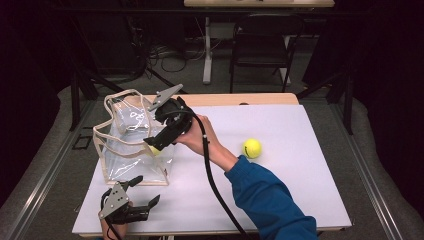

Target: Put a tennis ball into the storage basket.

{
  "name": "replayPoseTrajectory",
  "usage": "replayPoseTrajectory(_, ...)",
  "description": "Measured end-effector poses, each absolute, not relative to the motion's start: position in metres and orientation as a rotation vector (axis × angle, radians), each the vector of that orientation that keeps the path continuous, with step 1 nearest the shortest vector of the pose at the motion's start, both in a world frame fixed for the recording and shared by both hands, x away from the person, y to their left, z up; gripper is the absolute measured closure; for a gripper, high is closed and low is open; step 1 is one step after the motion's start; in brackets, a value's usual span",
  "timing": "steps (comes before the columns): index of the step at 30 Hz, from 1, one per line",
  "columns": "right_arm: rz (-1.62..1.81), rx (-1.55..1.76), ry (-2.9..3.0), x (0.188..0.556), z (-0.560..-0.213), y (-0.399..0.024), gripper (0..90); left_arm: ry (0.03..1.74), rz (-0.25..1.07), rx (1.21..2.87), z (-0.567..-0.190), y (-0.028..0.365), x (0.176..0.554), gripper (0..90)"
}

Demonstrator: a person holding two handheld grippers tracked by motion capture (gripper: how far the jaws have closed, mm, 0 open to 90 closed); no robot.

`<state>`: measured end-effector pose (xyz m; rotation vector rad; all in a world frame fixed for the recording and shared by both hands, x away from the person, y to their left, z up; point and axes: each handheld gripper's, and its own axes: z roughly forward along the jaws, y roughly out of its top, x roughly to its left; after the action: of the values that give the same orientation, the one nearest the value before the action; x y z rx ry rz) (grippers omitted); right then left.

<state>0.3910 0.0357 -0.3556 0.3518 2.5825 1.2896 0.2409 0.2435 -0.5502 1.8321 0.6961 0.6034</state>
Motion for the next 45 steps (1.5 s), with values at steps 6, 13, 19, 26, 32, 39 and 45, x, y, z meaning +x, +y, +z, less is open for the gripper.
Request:
replayPoseTrajectory(6,1.286,0.376,2.58,0.39,-0.359,0.02,0.0,0.703,0.597,1.829,-0.551,0.244,0.242,16.0)
replayPoseTrajectory(13,1.281,0.422,2.568,0.391,-0.367,0.0,0.0,0.697,0.603,1.833,-0.55,0.244,0.241,16.0)
replayPoseTrajectory(19,1.24,0.431,2.579,0.391,-0.38,-0.013,0.0,0.701,0.596,1.835,-0.552,0.243,0.243,16.0)
replayPoseTrajectory(26,1.222,0.472,2.57,0.391,-0.393,-0.032,0.0,0.7,0.598,1.835,-0.551,0.243,0.242,16.0)
replayPoseTrajectory(32,1.207,0.494,2.56,0.387,-0.401,-0.047,0.0,0.698,0.598,1.842,-0.552,0.242,0.244,16.0)
replayPoseTrajectory(39,1.215,0.539,2.559,0.382,-0.415,-0.064,0.0,0.702,0.603,1.839,-0.552,0.242,0.243,16.0)
replayPoseTrajectory(45,1.202,0.558,2.554,0.378,-0.426,-0.078,0.0,0.702,0.601,1.842,-0.552,0.241,0.243,16.0)
